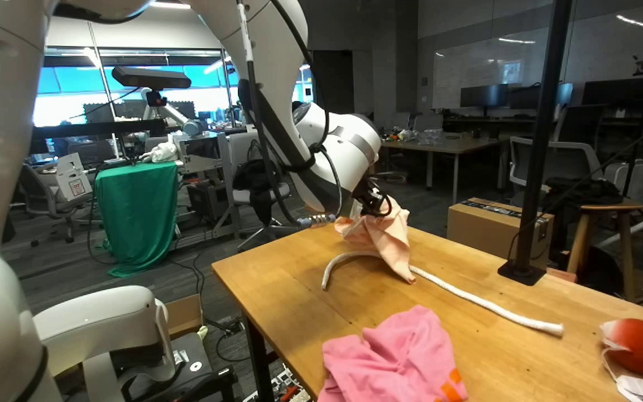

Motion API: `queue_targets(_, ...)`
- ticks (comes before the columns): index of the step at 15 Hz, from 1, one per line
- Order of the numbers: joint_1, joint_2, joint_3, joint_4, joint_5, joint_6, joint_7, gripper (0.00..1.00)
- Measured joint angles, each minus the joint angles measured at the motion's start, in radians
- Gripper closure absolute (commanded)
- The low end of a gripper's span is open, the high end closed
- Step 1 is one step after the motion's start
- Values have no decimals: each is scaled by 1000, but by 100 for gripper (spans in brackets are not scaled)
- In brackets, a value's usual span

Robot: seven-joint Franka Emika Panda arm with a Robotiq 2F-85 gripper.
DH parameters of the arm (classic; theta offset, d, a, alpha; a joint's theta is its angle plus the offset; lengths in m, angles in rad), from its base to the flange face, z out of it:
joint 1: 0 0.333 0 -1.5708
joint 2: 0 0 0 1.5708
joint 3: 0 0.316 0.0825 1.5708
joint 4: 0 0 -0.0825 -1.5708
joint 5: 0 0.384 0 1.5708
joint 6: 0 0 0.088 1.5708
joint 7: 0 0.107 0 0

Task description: Move the radish toy, yellow towel and pink t-shirt to the right, move the peach t-shirt to the left

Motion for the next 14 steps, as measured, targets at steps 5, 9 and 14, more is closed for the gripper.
queue_targets(5,-61,39,63,-83,64,139,-104,95)
queue_targets(9,-139,88,159,-148,94,185,-185,95)
queue_targets(14,-260,92,294,-186,295,126,-373,95)
